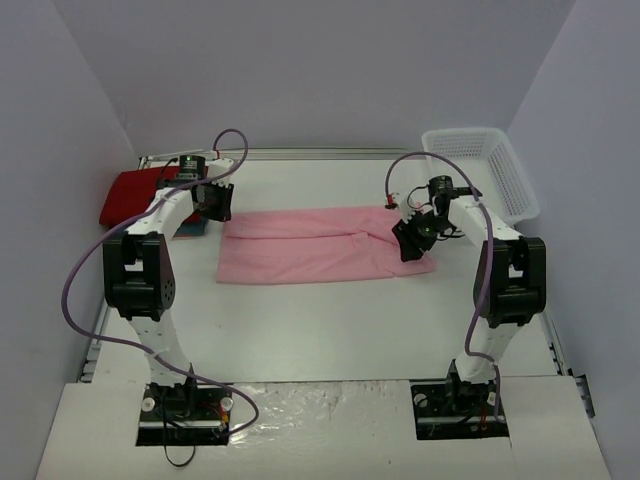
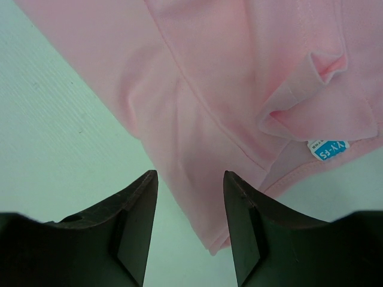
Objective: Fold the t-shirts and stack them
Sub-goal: Fold the other side of the tshirt into a rectangle
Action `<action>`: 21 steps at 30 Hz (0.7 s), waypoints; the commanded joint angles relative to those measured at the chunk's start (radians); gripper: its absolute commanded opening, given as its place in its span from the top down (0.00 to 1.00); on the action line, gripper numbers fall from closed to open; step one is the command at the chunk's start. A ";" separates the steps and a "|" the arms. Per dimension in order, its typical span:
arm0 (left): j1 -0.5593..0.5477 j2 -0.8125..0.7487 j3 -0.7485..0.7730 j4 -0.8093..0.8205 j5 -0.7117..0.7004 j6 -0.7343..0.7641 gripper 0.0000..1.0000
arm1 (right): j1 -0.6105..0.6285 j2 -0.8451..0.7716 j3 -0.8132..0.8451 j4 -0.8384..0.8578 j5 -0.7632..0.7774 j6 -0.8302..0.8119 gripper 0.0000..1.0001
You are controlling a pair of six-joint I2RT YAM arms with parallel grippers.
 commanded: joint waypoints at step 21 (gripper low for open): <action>-0.001 -0.056 0.006 -0.008 -0.030 0.003 0.77 | 0.060 0.409 0.602 -0.113 -0.082 0.143 0.55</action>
